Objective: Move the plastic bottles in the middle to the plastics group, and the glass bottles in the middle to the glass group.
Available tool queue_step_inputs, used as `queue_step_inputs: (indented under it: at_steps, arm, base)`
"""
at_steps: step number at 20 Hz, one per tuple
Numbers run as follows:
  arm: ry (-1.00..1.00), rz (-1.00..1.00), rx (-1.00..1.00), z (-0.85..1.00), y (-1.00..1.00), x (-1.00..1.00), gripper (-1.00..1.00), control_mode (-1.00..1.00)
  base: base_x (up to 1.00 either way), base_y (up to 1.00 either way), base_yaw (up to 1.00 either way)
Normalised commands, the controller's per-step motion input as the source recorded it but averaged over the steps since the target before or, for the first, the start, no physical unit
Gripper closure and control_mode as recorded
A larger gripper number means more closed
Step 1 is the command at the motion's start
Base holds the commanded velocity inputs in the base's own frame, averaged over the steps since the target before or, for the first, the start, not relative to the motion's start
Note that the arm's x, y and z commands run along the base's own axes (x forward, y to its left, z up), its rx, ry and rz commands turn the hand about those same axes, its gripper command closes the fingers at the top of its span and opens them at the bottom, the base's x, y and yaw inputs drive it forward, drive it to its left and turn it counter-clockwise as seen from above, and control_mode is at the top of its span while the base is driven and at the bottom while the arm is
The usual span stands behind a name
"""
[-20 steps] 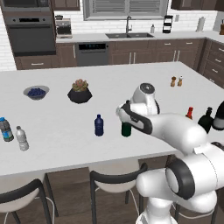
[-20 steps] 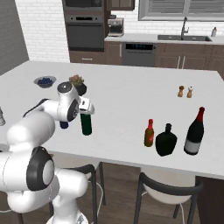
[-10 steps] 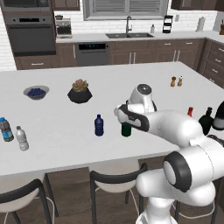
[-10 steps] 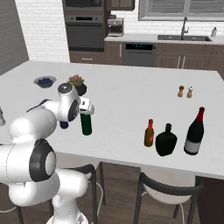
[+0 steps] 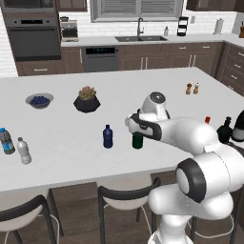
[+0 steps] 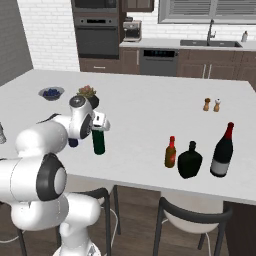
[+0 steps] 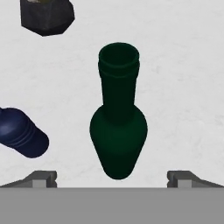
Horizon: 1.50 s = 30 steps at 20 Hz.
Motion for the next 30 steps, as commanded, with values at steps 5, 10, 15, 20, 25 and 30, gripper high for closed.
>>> queue_step_inputs:
  at_steps: [5, 10, 15, 20, 25, 30]
  arm:
    - [0.00, 0.00, 0.00, -0.07, 0.00, 0.25, -1.00, -1.00]
    - [0.01, 0.00, 0.00, -0.07, 0.00, 0.18, -1.00, -1.00]
    - [0.02, 0.00, 0.00, -0.14, -0.02, 0.01, -1.00, -1.00]
    - [0.01, 0.00, 0.00, -0.09, 0.00, 0.02, -1.00, -1.00]
    - [0.00, 0.00, 0.00, 0.00, 0.00, 0.12, -1.00, -1.00]
    - [0.00, 0.00, 0.00, -0.01, 0.00, 0.06, -1.00, -1.00]
  base:
    - [0.00, 0.00, 0.00]
    - [0.00, 0.00, 0.00]
    - [0.00, 0.00, 0.00]
    - [0.00, 0.00, 0.00]
    - [0.00, 0.00, 0.00]
    - [0.00, 0.00, 0.00]
